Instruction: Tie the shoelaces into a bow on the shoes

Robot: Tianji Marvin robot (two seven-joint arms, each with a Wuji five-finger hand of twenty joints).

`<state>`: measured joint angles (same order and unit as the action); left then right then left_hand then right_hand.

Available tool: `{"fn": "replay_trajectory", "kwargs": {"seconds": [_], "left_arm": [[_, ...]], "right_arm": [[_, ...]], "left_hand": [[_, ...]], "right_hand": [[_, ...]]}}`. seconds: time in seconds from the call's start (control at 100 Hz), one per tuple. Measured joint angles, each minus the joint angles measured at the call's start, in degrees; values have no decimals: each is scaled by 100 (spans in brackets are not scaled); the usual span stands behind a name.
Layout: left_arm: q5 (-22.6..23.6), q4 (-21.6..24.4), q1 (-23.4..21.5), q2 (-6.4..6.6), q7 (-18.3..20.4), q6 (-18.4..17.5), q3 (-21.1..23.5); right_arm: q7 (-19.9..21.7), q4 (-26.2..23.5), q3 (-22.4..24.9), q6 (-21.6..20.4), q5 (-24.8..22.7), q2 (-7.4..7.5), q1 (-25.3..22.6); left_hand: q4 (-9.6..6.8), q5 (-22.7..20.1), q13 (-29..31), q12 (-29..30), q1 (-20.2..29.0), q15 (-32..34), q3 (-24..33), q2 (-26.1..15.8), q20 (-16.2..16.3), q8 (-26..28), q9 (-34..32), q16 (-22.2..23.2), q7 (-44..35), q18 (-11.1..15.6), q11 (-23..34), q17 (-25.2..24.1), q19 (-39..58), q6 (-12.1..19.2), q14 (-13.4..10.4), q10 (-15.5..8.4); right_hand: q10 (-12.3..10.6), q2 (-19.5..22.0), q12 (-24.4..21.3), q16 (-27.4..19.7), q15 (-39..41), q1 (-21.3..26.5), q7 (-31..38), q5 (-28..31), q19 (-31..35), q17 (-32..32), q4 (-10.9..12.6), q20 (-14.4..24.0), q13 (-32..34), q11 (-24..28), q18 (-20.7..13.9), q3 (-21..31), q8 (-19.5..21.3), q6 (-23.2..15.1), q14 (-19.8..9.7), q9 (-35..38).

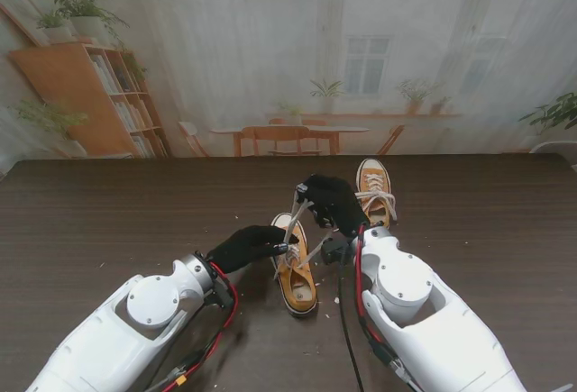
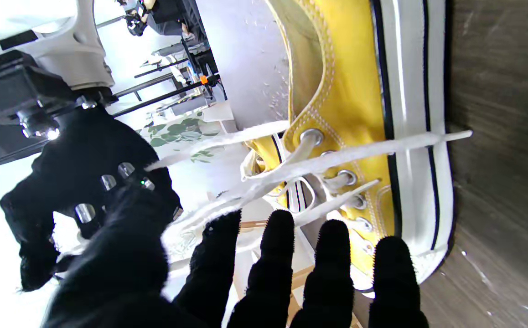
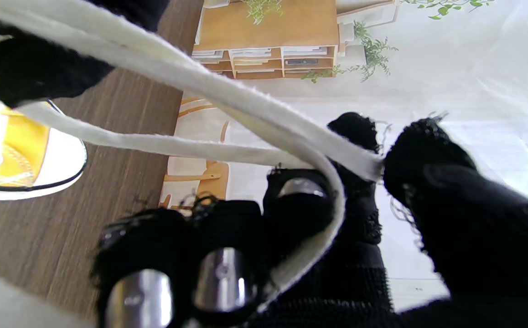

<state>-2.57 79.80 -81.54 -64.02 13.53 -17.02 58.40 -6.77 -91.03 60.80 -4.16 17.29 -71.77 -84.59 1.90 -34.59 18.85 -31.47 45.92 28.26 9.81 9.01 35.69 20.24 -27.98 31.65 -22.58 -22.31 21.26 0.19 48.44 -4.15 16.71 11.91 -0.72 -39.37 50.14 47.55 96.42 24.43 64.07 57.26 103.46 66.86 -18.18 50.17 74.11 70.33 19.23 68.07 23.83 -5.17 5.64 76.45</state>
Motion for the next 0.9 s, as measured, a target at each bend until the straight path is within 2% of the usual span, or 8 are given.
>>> {"fn": "replay_trajectory", "kwargs": {"seconds": [0.06, 0.14, 0.19, 0.35, 0.53, 0.63, 0.77, 0.9], "left_arm": [[-58, 3, -15, -18, 10, 8, 18], [-144, 0, -23, -29, 55, -7, 42], [-138, -7, -27, -32, 52, -37, 53], [-27, -15, -57, -32, -43, -179, 89], [113, -22, -79, -43, -188, -235, 84], [115, -73, -40, -40, -170, -309, 24], [116, -126, 10, -39, -168, -388, -49], [195, -135, 43, -35, -174, -417, -108]], "right_arm": [[28, -18, 11, -8, -22, 20, -24], [52, -27, 16, -13, -65, 39, -39], [66, -27, 18, -15, -78, 45, -43], [87, -27, 23, -17, -92, 56, -46], [89, -25, 18, -16, -107, 60, -47], [89, -23, 11, -14, -112, 60, -46], [91, -23, 7, -13, -127, 62, -48], [90, -24, 7, -12, -139, 63, -61]], "left_hand": [[-62, -113, 0, 1, 329, 0, 193, -24, 4, -5, -1, 1, 46, 0, -2, 0, -57, -1, 17, 0], [-78, -240, 1, 14, 345, 0, 2086, 496, 55, -5, -21, 1, 102, -1, -9, 28, -78, -9, 42, 0], [-327, -304, 5, 54, 384, 0, 3316, 776, 61, -82, -39, 1, 114, -4, -62, 62, -84, -97, 43, 0], [-582, -642, 82, 73, 568, -3, 5158, 1538, 77, -219, -233, 2, 191, -23, -69, 202, -86, -144, 46, 0], [-594, -648, 198, 74, 745, 10, 5213, 1597, 136, -221, -293, 59, -21, -29, -65, 279, -10, -146, 51, 0], [-593, -648, 213, 75, 732, 71, 4509, 1511, 136, -217, -341, 61, -253, -30, -59, 283, 88, -146, 51, 0], [-94, -648, 345, 75, 620, 148, 3650, 1807, 136, 307, -405, 63, -1141, -31, 51, 342, 278, -105, 44, -3], [-69, -639, 346, 75, 622, 215, 3043, 1886, 116, 516, -515, 63, -2228, -32, 146, 359, 429, -100, 43, -33]], "right_hand": [[0, 3, 0, -1, 0, 0, 0, -72, 0, 0, 0, -6, 0, 0, 0, 0, 0, -2, -1, -2], [0, 3, 0, -3, 0, 0, 1, -72, 0, 0, 0, -10, 0, 1, 0, -1, 0, -4, -2, -40], [0, 3, 0, -4, 0, 0, 1, -72, 0, 0, 0, -11, 0, 2, 0, -1, 0, -9, -2, -40], [0, 3, 0, -4, 0, 0, 1, -72, 0, 0, 0, -52, 0, 3, -1, -1, 0, -10, -3, -40], [0, 4, 0, -5, 0, 0, 1, -72, 0, 0, 0, -64, 0, 3, -1, -2, 0, -12, -3, -40], [0, 4, 0, -6, 0, 0, 1, -72, 0, 0, 0, -65, 0, 3, -1, -2, 0, -12, -3, -40], [0, 4, 0, -7, 0, 0, 1, -72, 0, 0, 0, -67, 0, 4, -1, -2, 0, -12, -3, -40], [0, 4, 0, -8, 0, 0, 0, -72, 0, 0, 0, -67, 0, 4, -1, -2, 0, -13, -3, -40]]}}
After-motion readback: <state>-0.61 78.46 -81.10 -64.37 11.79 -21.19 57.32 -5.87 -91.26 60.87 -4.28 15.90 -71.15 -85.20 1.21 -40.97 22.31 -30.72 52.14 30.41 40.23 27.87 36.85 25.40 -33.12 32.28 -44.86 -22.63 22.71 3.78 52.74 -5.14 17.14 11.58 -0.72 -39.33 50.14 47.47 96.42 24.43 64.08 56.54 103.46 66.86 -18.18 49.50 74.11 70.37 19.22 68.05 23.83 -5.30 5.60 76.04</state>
